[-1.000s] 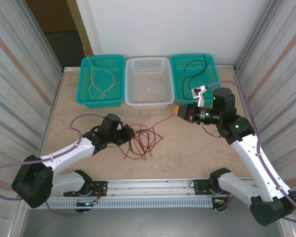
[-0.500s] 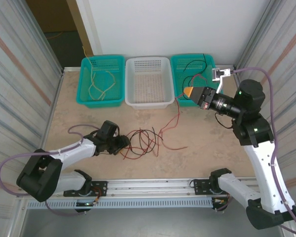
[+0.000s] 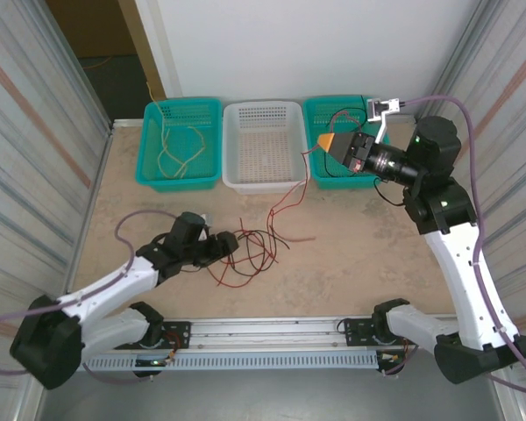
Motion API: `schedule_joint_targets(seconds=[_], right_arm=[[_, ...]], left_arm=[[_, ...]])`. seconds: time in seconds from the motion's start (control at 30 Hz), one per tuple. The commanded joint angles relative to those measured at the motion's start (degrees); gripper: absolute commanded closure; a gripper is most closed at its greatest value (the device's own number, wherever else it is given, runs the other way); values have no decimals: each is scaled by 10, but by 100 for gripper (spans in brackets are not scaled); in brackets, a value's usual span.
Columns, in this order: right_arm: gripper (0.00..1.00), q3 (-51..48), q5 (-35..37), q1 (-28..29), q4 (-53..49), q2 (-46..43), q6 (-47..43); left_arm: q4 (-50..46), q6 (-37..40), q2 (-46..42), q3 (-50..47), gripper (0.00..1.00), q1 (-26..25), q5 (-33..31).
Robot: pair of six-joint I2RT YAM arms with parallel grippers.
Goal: Untangle the cables
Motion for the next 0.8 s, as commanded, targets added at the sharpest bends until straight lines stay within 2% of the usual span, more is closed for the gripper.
schedule_joint_targets(seconds=[0.0, 0.13, 0.27, 0.3, 0.37, 0.43, 0.53, 0.6, 0.63, 0.77], right_arm=[[100, 29, -6, 18, 39, 6, -5], [100, 41, 6, 38, 51, 19, -5], [100, 53, 13, 55, 55, 28, -5], [100, 55, 15, 58, 55, 30, -5], [100, 58, 16, 62, 55, 31, -3], [100, 61, 18, 64, 55, 31, -3], [100, 71, 20, 64, 54, 33, -4], [100, 83, 22, 62, 49, 37, -10], [100, 88, 23, 59, 49, 38, -12], [100, 126, 29, 24, 48, 51, -13]], left_arm=[[150, 68, -39, 14, 28, -43, 5], [256, 79, 6, 14, 24, -75, 13], [326, 72, 80, 28, 24, -77, 37], [341, 72, 98, 34, 28, -77, 45], [336, 71, 122, 53, 36, -78, 51], [332, 73, 141, 65, 50, -78, 60], [320, 71, 159, 73, 75, -77, 65], [302, 68, 159, 71, 96, -77, 55], [286, 66, 155, 69, 100, -78, 44], [166, 45, 106, 38, 100, -77, -43]])
